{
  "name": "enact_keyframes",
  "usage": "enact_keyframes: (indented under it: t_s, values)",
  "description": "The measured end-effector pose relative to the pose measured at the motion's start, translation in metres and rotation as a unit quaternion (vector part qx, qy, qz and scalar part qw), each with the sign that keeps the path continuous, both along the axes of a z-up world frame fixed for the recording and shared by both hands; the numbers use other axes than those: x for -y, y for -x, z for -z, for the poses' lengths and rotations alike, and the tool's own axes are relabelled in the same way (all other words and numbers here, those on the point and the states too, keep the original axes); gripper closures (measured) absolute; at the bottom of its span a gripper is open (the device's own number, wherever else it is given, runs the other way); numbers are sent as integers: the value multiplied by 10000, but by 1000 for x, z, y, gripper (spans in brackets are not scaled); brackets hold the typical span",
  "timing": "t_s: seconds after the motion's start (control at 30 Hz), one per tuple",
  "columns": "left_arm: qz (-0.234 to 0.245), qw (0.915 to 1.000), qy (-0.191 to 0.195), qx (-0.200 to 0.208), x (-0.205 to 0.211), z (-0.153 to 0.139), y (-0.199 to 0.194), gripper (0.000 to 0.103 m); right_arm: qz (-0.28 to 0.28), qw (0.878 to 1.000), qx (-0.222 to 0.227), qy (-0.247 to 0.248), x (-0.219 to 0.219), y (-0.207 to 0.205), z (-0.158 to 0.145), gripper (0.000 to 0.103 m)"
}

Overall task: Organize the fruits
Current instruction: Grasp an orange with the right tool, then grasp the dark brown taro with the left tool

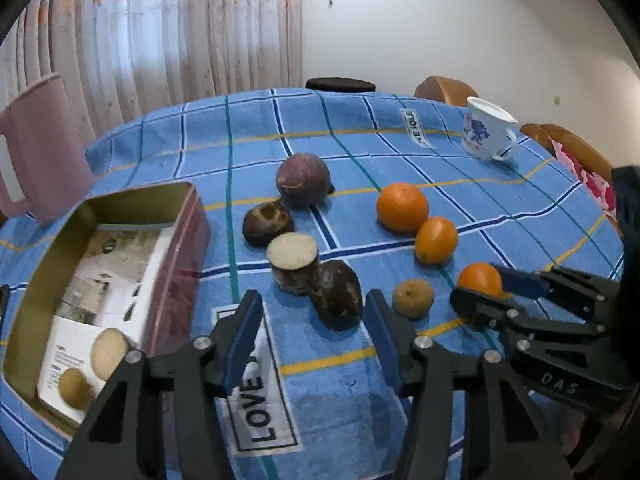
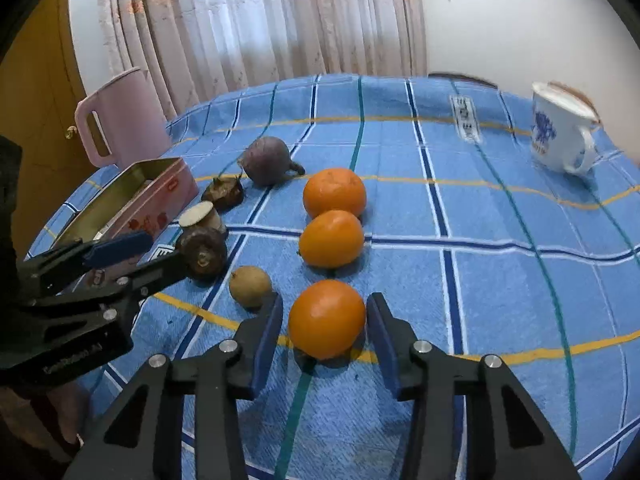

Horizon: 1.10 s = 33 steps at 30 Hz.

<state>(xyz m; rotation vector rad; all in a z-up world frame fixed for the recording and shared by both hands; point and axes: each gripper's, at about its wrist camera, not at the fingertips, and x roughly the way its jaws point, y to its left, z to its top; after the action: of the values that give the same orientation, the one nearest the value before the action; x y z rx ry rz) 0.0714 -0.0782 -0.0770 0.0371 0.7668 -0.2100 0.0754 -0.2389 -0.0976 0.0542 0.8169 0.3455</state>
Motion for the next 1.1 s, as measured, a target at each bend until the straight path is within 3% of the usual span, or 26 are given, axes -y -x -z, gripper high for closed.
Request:
enact_keyframes:
  t_s: [0.07, 0.17, 0.3, 1.1]
  values:
    - [20, 10000, 35, -81, 2, 3, -4, 50, -9, 9999, -67, -83, 2, -2, 2, 61]
    - [132, 9992, 210, -315, 2, 9, -11, 69, -28, 10000, -40, -35, 0, -1, 1, 62]
    - [225, 9987, 312, -322, 4, 9, -11, 76, -100, 9999, -53, -40, -2, -1, 2, 62]
    - [270, 9973, 300, 606, 2, -8, 18, 79, -199, 9975, 651, -210, 2, 18, -15, 63]
